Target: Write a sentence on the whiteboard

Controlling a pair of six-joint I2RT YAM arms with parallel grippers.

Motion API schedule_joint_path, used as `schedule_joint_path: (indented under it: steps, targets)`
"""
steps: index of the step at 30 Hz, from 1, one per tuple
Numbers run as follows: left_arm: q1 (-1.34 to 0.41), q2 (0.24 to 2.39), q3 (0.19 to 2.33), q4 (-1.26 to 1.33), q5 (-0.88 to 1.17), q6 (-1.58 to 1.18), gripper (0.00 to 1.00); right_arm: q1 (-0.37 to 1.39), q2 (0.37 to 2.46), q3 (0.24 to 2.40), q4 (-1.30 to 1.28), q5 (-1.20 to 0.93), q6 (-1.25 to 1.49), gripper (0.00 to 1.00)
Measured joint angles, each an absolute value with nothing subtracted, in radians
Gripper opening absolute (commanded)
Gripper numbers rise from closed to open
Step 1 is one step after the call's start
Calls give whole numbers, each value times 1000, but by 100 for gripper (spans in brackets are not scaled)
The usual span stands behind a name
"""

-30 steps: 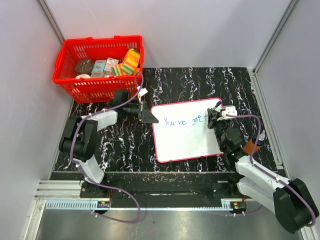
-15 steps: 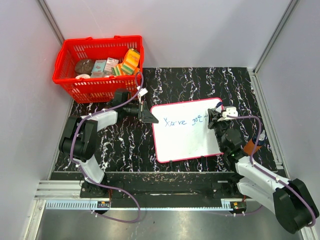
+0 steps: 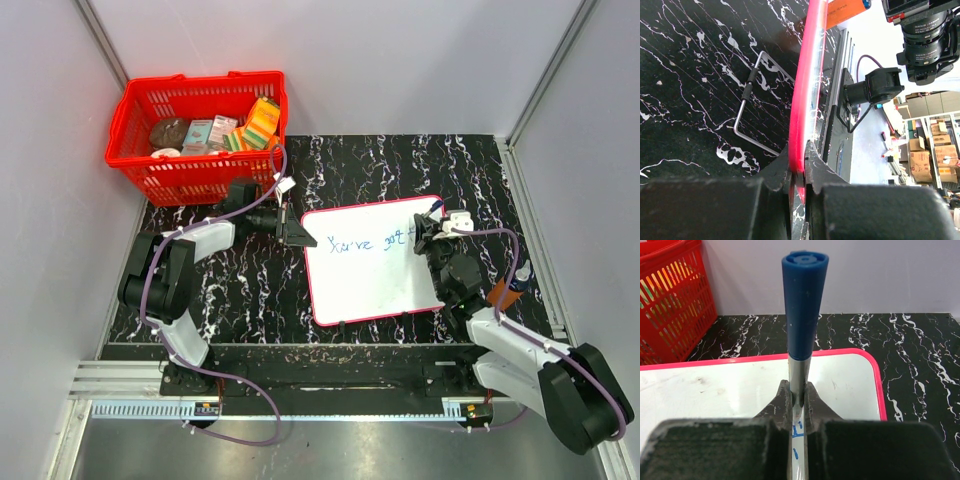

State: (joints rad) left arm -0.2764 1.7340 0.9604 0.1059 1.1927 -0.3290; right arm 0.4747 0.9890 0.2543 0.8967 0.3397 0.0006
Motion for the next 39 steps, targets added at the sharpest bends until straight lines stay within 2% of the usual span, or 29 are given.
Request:
schedule_joint_path:
  steps: [8,17,33,39]
  targets:
    - [-276,1733,960,105,1193,-329,0,474,977,253,889,339,1,0]
    - [-279,1726,960,103,1193,-321,0,470,862,215,784,330,6,0]
    - [-279,1726,963,96,1192,-318,0,470,844,205,765,324,31,0]
    - [-282,1726,1019,-35,1176,-248,0,470,867,232,770,322,22,0]
